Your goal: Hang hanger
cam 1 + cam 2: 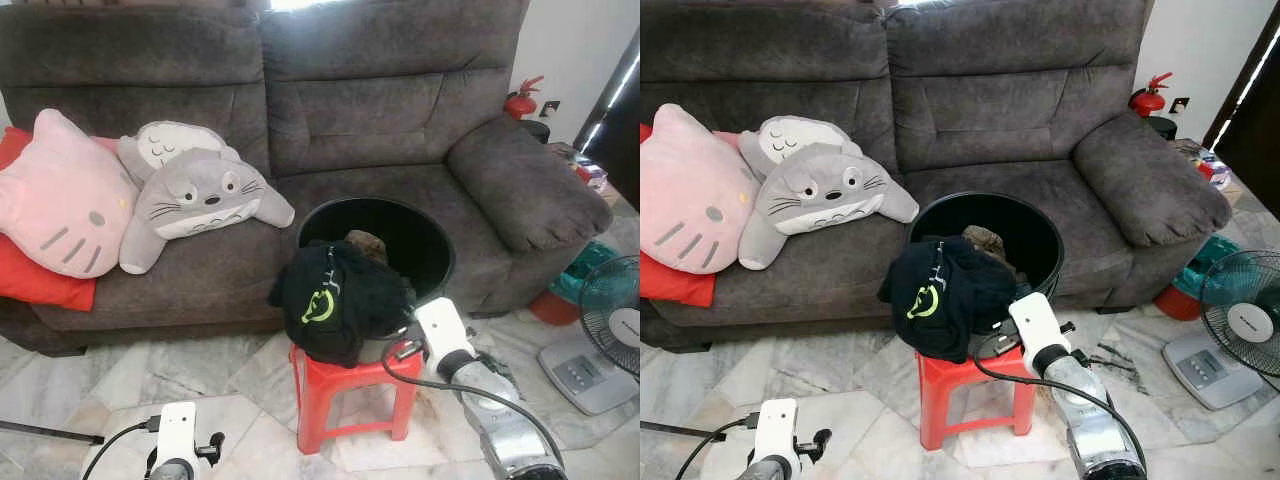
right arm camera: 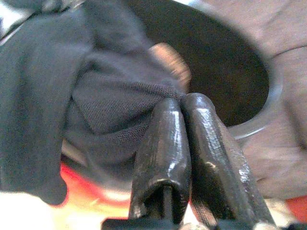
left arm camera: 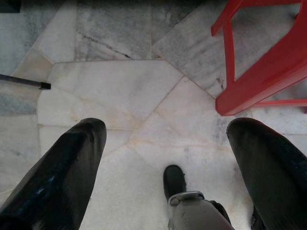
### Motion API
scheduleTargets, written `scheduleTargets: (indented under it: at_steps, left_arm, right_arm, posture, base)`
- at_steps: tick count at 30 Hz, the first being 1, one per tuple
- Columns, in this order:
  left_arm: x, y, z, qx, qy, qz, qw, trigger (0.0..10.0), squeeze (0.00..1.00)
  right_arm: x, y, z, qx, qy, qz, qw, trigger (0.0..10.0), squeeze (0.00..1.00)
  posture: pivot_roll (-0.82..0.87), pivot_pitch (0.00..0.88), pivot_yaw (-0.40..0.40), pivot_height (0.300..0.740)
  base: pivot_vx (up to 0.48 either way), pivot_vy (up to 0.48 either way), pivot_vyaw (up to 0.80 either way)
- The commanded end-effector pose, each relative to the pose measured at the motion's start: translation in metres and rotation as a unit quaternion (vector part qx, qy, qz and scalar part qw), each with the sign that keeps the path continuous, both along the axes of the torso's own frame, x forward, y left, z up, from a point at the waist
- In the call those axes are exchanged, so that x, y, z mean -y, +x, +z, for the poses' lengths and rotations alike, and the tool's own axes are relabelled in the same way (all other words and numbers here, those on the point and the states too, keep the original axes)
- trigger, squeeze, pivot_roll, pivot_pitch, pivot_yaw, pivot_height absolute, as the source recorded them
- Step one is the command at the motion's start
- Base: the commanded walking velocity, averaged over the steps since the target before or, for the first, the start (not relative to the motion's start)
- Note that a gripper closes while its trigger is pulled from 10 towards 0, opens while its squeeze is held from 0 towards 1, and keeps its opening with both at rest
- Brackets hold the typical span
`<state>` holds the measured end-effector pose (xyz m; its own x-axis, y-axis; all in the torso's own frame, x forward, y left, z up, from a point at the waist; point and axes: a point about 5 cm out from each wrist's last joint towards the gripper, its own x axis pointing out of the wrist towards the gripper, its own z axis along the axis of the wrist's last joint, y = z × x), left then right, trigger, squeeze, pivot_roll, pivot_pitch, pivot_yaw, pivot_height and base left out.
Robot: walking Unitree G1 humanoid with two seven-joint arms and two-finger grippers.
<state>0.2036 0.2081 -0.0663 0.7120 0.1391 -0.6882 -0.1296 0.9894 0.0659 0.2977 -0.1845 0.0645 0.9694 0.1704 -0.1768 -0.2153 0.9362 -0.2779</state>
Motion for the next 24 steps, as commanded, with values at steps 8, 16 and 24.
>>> scheduleTargets:
  at_steps: [8,16,24]
  left_arm:
    - [-0.002,-0.005,-0.003,-0.010,0.004,0.003,1.000,10.0,0.00]
    - [-0.001,-0.004,-0.002,-0.010,0.003,0.003,1.000,10.0,0.00]
    - [-0.002,-0.004,-0.002,-0.011,0.003,0.004,1.000,10.0,0.00]
  right_arm:
    - [0.040,0.005,0.031,0.086,0.010,-0.121,0.989,0.0,0.00]
    - [0.081,-0.004,0.028,0.079,0.018,-0.245,0.966,0.0,0.00]
    - [0.075,-0.010,-0.007,-0.031,0.070,-0.252,0.965,9.3,0.00]
  posture:
    - [-0.10,0.000,0.005,0.716]
    - [-0.11,0.000,0.008,0.716]
    - [-0.11,0.000,0.009,0.716]
  base:
    - [0.000,0.000,0.00]
    - [0.000,0.000,0.00]
    - [0.000,0.000,0.00]
